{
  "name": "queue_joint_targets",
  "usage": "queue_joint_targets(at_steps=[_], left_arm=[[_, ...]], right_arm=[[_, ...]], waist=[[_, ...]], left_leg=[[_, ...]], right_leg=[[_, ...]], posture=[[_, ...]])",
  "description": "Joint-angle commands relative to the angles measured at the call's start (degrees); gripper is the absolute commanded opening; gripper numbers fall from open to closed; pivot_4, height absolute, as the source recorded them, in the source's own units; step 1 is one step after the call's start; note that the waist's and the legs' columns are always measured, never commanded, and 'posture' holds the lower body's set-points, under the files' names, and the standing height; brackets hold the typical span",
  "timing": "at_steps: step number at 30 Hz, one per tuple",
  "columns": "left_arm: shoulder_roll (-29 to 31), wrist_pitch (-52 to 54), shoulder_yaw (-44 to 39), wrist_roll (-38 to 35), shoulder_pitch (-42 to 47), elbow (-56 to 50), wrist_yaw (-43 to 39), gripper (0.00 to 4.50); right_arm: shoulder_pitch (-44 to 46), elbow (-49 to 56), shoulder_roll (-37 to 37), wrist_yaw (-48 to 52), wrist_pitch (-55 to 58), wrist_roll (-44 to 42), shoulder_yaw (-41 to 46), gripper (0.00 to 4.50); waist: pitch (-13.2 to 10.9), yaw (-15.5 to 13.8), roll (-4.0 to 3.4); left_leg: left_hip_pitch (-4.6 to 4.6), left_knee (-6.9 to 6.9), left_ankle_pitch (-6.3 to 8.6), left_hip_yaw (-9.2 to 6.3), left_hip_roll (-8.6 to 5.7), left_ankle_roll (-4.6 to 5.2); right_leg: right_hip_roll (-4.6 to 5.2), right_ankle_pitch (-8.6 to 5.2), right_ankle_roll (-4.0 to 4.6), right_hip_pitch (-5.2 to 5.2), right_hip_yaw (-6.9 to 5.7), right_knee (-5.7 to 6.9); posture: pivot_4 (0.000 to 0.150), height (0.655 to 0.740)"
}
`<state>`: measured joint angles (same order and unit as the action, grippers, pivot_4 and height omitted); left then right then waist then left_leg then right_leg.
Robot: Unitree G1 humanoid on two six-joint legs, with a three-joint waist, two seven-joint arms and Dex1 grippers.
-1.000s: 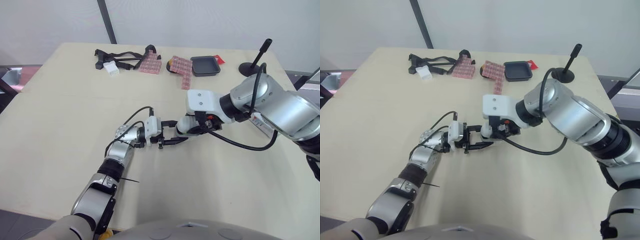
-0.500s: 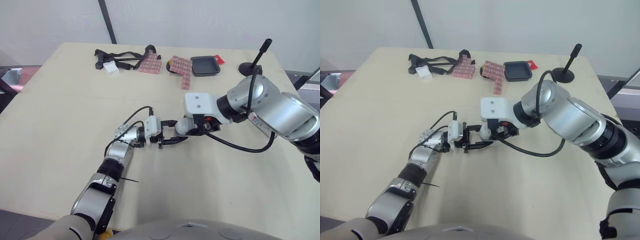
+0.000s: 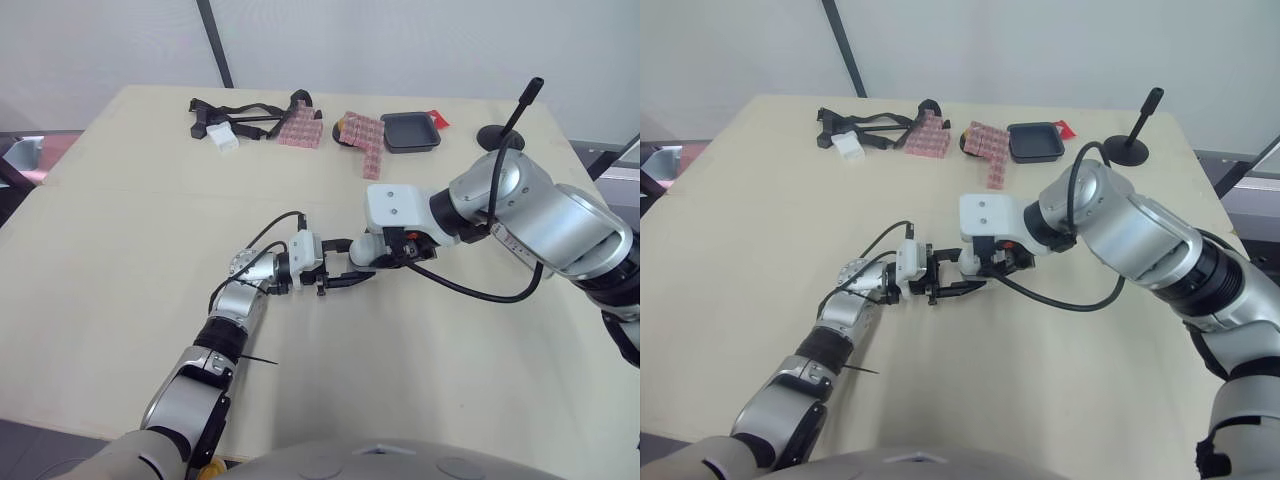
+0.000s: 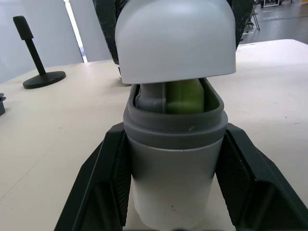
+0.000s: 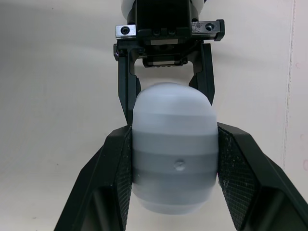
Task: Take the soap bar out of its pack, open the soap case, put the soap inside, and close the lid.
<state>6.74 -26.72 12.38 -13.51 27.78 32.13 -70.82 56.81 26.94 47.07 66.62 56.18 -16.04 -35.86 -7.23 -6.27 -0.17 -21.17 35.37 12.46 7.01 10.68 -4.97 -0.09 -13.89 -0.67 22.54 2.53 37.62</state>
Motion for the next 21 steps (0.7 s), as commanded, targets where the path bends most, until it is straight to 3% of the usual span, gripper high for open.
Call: queue_joint_targets(at_steps=[1, 14, 16, 21], left_arm=[[0.4, 0.0, -0.3, -0.2, 0.7, -2.0, 0.5, 1.93], [0.4, -0.2, -0.4, -0.2, 0.8, -2.0, 0.8, 1.93], [0.4, -0.2, -0.4, -0.2, 0.8, -2.0, 0.9, 1.93], [0.4, -0.1, -0.3, -0.2, 0.7, -2.1, 1.0, 1.93]], right_arm=[[0.1, 0.5, 0.1, 0.5, -0.4, 0.6, 0.9, 1.97], [-0.1, 0.7, 0.1, 0.5, 0.3, 0.4, 0.7, 1.97], [-0.1, 0.7, -0.1, 0.3, 0.3, 0.5, 0.7, 2.98], [-0.1, 0.7, -0.3, 0.0, 0.4, 0.7, 0.8, 4.46]], waist=[[0.0, 0.0, 0.00], [0.0, 0.0, 0.00], [0.0, 0.0, 0.00], [0.0, 0.0, 0.00]], left_leg=[[0.00, 0.00, 0.00, 0.00, 0.00, 0.00], [0.00, 0.00, 0.00, 0.00, 0.00, 0.00], [0.01, 0.00, 0.00, 0.00, 0.01, 0.00], [-0.01, 0.00, 0.00, 0.00, 0.01, 0.00]], right_leg=[[0.00, 0.00, 0.00, 0.00, 0.00, 0.00], [0.00, 0.00, 0.00, 0.00, 0.00, 0.00], [0.00, 0.00, 0.00, 0.00, 0.00, 0.01], [0.00, 0.00, 0.00, 0.01, 0.00, 0.01]], posture=[[0.150, 0.7400], [0.150, 0.7400], [0.150, 0.7400], [0.150, 0.7400]])
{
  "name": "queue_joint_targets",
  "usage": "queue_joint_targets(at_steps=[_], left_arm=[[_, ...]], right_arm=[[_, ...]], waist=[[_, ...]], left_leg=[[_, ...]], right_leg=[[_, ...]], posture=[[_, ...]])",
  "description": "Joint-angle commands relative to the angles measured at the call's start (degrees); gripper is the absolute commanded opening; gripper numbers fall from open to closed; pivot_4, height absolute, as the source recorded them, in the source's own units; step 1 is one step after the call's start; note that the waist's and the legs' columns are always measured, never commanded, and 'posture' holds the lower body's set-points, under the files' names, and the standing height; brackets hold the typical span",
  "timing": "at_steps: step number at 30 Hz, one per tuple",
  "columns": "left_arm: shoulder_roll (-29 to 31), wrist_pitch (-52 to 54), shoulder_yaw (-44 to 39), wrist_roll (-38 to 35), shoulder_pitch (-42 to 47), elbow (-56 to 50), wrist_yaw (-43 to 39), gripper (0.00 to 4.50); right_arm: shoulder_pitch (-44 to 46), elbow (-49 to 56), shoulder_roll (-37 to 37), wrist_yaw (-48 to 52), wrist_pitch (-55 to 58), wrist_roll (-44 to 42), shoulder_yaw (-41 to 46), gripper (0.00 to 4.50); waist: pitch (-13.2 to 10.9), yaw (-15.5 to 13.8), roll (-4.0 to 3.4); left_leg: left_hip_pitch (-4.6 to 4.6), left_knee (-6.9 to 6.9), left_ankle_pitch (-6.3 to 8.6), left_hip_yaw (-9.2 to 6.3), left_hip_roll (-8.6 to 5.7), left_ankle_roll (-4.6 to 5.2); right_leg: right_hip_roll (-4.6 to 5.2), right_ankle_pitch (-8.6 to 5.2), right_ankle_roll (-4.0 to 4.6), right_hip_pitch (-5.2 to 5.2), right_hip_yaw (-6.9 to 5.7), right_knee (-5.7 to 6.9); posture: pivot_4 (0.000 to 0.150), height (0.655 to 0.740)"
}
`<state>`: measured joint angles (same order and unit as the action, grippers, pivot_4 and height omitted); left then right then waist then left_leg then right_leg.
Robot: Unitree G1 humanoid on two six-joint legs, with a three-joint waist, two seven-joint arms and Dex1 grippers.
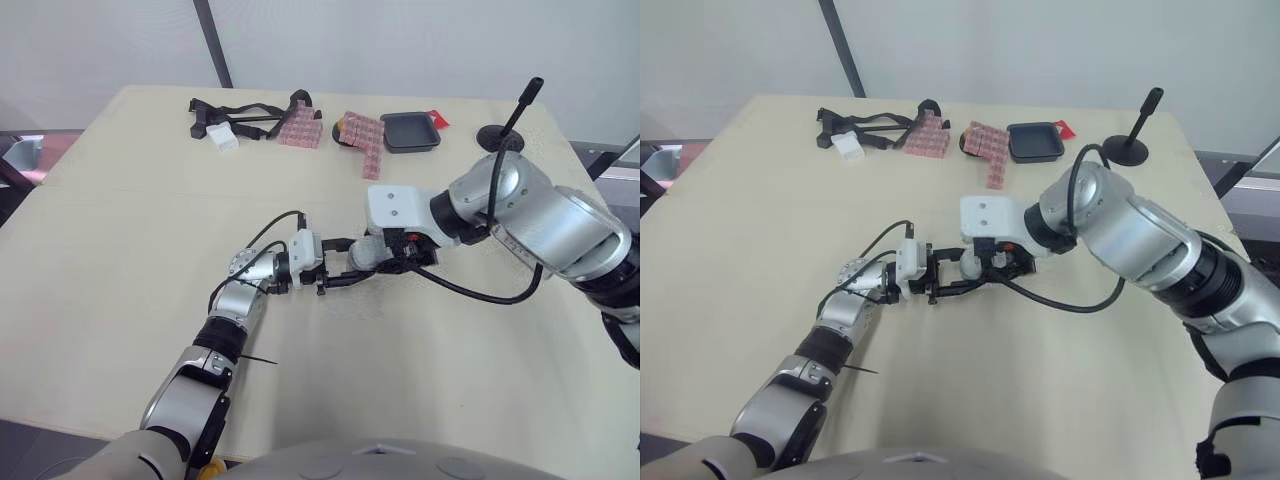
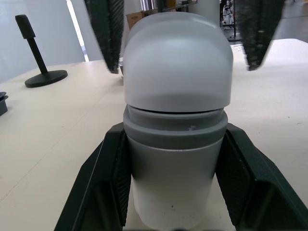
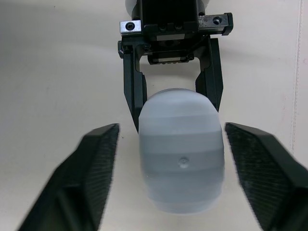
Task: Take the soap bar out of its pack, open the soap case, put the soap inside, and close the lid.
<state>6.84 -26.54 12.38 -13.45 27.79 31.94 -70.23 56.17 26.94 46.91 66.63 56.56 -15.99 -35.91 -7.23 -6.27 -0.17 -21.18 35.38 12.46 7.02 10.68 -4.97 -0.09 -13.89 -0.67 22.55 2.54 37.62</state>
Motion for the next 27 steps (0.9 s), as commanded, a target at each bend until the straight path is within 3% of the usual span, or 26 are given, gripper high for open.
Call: queue_joint_targets(at_steps=[1, 8, 24, 25, 27], left_arm=[[0.3, -0.3, -0.3, -0.2, 0.7, -1.8, 0.5, 1.93], [0.3, -0.2, -0.2, -0.2, 0.8, -1.7, 0.5, 1.93], [1.2, 0.3, -0.2, -0.7, -0.1, -2.5, 0.1, 1.93], [1.2, 0.4, -0.3, -0.7, -0.1, -2.5, 0.1, 1.93], [1.2, 0.6, -0.3, -0.7, -0.1, -2.5, 0.1, 1.93]], right_arm=[[0.5, 0.6, -0.3, -0.1, 0.2, 0.6, 0.9, 4.46], [0.6, 0.3, -0.4, -0.8, 0.2, 0.9, 1.5, 4.46], [-1.2, 4.9, 6.4, -0.5, 7.9, -8.5, 17.0, 4.46], [-1.0, 4.1, 5.8, -1.2, 8.4, -8.8, 17.6, 3.91], [-0.9, 2.8, 4.8, -2.5, 8.5, -8.8, 17.9, 3.31]], waist=[[0.0, 0.0, 0.00], [0.0, 0.0, 0.00], [0.0, -0.1, 0.00], [0.0, -0.1, 0.00], [0.0, -0.1, 0.00]], left_leg=[[0.00, 0.00, 0.00, 0.00, 0.00, 0.00], [-0.01, 0.00, 0.00, 0.00, 0.00, 0.00], [-0.05, 0.00, 0.00, 0.00, -0.02, 0.00], [-0.05, 0.00, 0.00, 0.00, -0.02, 0.00], [-0.04, 0.00, 0.00, 0.00, -0.04, 0.00]], right_leg=[[0.00, 0.00, 0.00, 0.00, 0.00, 0.00], [0.00, 0.00, 0.00, 0.01, 0.00, 0.00], [0.00, 0.00, 0.00, 0.03, 0.00, -0.04], [-0.01, 0.00, 0.00, 0.04, 0.00, -0.04], [-0.01, 0.00, 0.00, 0.03, 0.01, -0.03]], posture=[[0.150, 0.7400], [0.150, 0.7400], [0.150, 0.7400], [0.150, 0.7400], [0.150, 0.7400]])
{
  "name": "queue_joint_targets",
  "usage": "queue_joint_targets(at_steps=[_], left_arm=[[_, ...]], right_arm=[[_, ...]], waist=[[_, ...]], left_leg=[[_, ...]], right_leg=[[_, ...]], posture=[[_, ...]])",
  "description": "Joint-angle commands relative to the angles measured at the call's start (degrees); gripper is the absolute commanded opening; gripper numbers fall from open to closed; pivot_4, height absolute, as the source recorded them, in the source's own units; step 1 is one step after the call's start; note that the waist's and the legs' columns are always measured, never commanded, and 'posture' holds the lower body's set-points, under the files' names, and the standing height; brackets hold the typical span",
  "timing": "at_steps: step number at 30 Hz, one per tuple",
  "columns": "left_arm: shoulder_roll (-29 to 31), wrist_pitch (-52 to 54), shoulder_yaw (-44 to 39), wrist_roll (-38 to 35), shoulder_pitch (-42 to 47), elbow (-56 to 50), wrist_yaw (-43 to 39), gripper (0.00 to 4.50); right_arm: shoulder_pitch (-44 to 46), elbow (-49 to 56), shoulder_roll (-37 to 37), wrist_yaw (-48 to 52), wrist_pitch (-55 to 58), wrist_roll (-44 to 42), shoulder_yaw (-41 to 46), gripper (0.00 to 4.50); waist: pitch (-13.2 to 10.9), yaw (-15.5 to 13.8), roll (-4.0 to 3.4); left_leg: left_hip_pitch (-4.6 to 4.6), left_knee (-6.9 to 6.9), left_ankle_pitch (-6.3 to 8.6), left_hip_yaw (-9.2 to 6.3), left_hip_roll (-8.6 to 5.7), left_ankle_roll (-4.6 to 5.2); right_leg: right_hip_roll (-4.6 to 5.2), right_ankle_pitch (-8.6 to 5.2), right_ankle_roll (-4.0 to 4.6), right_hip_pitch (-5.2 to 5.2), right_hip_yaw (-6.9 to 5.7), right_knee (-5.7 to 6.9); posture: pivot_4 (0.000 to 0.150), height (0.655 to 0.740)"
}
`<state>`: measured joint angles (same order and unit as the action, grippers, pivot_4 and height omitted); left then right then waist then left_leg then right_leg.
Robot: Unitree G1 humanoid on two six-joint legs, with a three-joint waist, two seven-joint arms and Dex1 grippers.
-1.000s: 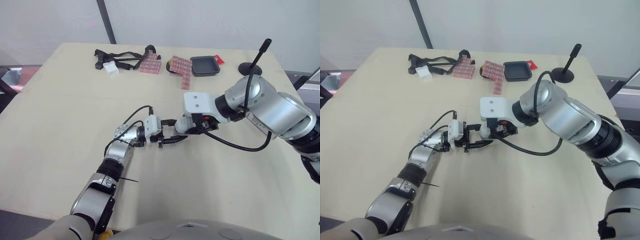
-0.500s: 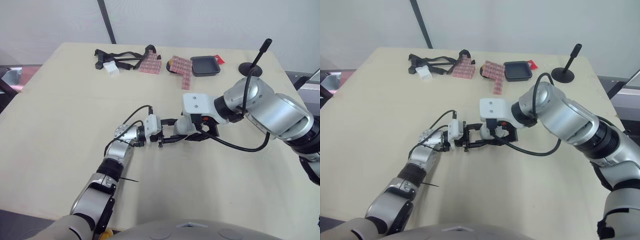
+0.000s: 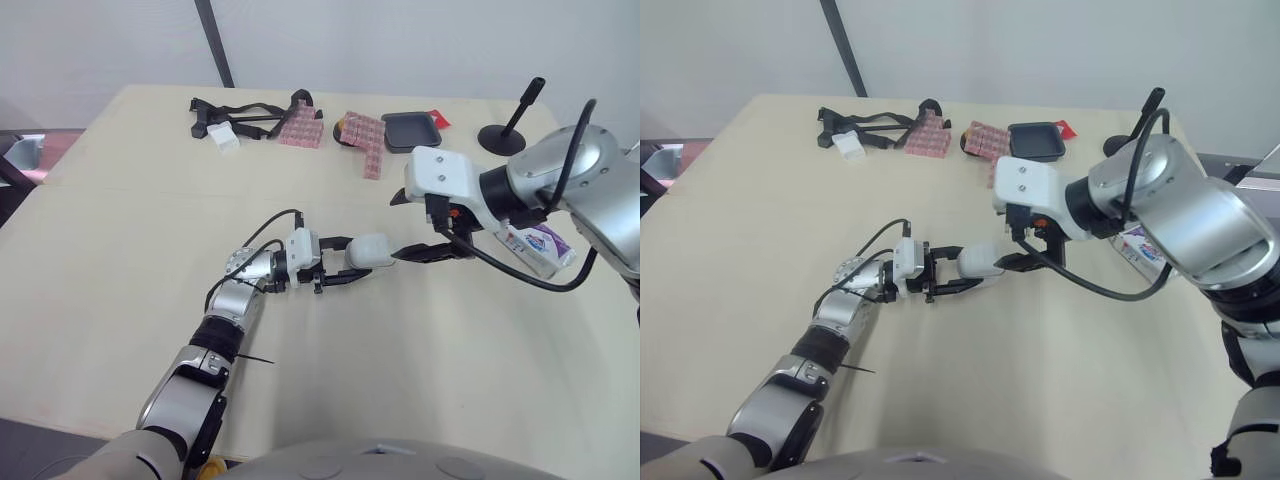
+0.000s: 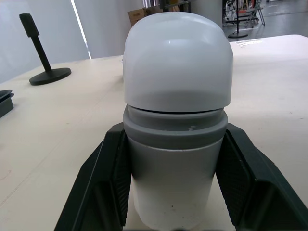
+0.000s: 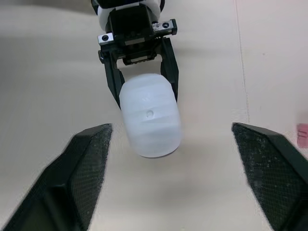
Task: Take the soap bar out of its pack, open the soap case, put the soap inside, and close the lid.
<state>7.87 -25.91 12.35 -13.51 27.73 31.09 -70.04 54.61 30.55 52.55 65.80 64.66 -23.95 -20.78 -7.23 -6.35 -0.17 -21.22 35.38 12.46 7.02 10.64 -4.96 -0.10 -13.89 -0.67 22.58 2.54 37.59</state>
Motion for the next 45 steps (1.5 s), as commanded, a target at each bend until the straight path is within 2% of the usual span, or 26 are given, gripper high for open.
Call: queue_joint_targets(at_steps=[1, 10, 20, 45], left_arm=[[0.1, 0.0, -0.2, -0.7, -0.1, -1.7, 0.0, 1.93], [0.2, 0.4, -0.2, -0.2, -0.2, -2.0, 0.9, 1.93], [0.6, 0.8, -0.3, -0.2, -0.3, -2.3, 1.2, 1.93], [1.0, 1.1, 0.0, -0.1, -0.4, -2.9, 1.3, 1.93]], right_arm=[[0.5, -1.0, -1.3, -2.0, 0.6, -1.2, 3.1, 2.94], [-1.6, -0.7, -2.2, -2.7, 0.5, -4.1, 3.9, 0.03], [-4.6, 1.3, 0.0, -2.5, -3.7, -3.7, 2.7, 0.03], [-5.9, -0.1, -1.9, -4.9, -6.1, 0.6, -4.0, 0.03]], waist=[[0.0, -0.1, 0.00], [0.0, -0.4, 0.00], [0.0, -0.5, 0.00], [0.0, 0.1, 0.01]], left_leg=[[0.00, 0.00, 0.00, 0.00, -0.03, 0.00], [-0.04, 0.01, 0.00, 0.00, -0.07, 0.00], [-0.05, 0.01, 0.00, 0.00, -0.11, 0.00], [0.06, 0.01, 0.00, -0.01, -0.09, -0.01]], right_leg=[[0.00, 0.00, 0.00, 0.00, 0.00, 0.01], [0.00, 0.00, 0.00, 0.01, -0.01, -0.02], [0.00, 0.00, 0.00, 0.01, -0.01, -0.04], [0.00, 0.00, 0.00, -0.05, -0.01, -0.04]], posture=[[0.150, 0.7400], [0.150, 0.7400], [0.150, 0.7400], [0.150, 0.7400]])
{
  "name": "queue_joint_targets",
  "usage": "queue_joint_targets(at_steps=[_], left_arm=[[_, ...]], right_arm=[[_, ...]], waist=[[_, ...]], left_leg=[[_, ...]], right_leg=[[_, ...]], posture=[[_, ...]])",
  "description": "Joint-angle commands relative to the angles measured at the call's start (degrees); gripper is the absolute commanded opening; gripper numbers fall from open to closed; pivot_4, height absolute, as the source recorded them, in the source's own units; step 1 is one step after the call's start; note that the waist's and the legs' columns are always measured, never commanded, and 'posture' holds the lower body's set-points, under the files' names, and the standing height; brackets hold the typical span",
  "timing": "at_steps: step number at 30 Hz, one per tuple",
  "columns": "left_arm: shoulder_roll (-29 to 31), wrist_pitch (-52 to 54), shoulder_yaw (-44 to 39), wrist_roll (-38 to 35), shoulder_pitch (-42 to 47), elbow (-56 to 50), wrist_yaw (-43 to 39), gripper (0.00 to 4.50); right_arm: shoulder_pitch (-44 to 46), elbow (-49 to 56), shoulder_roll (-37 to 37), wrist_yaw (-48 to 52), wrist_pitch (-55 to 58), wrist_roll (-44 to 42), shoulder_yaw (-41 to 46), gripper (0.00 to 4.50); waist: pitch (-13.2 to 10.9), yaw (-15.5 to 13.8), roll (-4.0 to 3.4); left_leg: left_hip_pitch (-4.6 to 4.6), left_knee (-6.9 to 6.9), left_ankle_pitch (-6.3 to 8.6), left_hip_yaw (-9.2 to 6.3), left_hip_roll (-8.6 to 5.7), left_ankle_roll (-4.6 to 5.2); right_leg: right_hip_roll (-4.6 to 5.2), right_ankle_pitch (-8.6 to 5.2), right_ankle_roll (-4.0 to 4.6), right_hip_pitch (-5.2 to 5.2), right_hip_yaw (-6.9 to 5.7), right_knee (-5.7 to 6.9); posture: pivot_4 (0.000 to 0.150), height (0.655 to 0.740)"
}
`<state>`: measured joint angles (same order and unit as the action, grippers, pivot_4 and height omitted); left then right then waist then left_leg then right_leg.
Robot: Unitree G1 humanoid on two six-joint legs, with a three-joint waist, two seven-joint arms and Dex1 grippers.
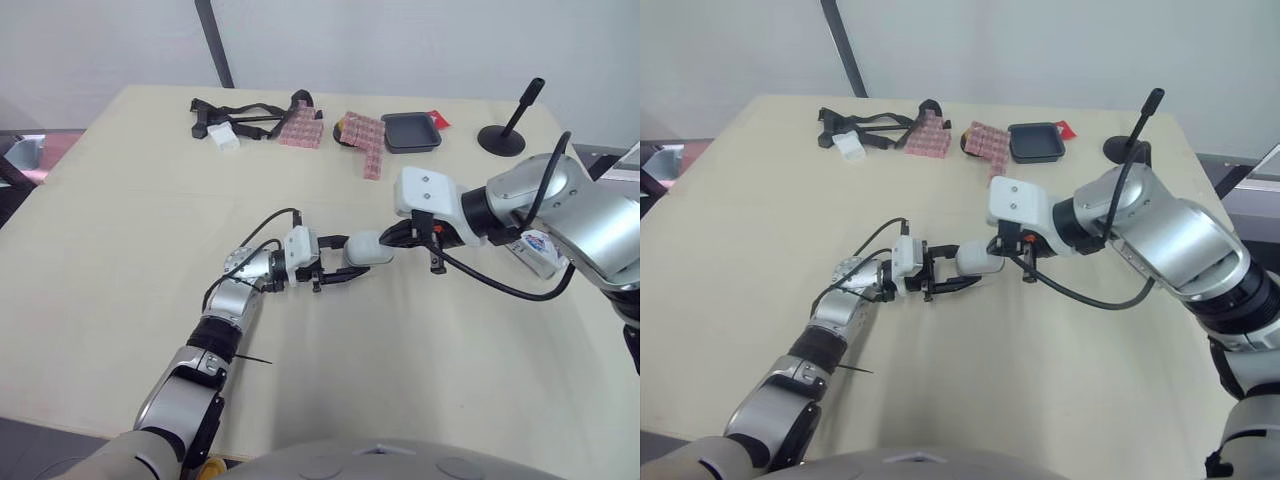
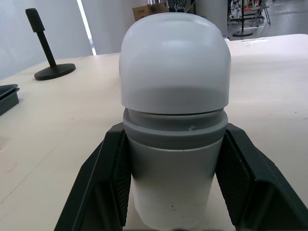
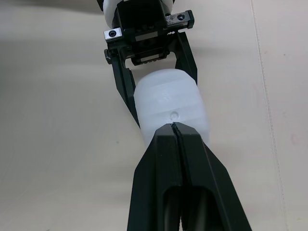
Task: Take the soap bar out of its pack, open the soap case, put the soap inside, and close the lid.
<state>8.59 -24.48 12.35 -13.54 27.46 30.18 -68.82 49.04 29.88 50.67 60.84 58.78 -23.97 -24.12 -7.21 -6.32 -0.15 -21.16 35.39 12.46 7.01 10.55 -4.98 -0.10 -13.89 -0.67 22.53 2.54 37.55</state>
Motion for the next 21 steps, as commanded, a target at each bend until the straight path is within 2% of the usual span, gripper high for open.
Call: queue_joint_targets(at_steps=[1, 21], left_arm=[[0.3, -0.3, 0.0, -0.1, -0.1, -2.1, 0.1, 1.93], [0.3, -0.2, 0.0, -0.1, 0.0, -2.1, 0.5, 1.93]], right_arm=[[-0.4, 0.7, -0.2, 0.0, -0.2, 0.6, -0.7, 0.03], [-0.5, 1.1, -3.3, -1.2, 1.7, 0.9, -1.7, 0.03]], waist=[[0.0, 0.1, 0.00], [0.0, 0.2, 0.00]], left_leg=[[0.02, 0.00, 0.00, 0.00, 0.01, 0.00], [0.16, 0.00, 0.00, 0.01, 0.01, 0.00]], right_leg=[[0.00, 0.00, 0.00, -0.01, 0.00, -0.02], [0.01, 0.00, 0.00, -0.12, 0.02, -0.08]], posture=[[0.150, 0.7400], [0.150, 0.7400]])
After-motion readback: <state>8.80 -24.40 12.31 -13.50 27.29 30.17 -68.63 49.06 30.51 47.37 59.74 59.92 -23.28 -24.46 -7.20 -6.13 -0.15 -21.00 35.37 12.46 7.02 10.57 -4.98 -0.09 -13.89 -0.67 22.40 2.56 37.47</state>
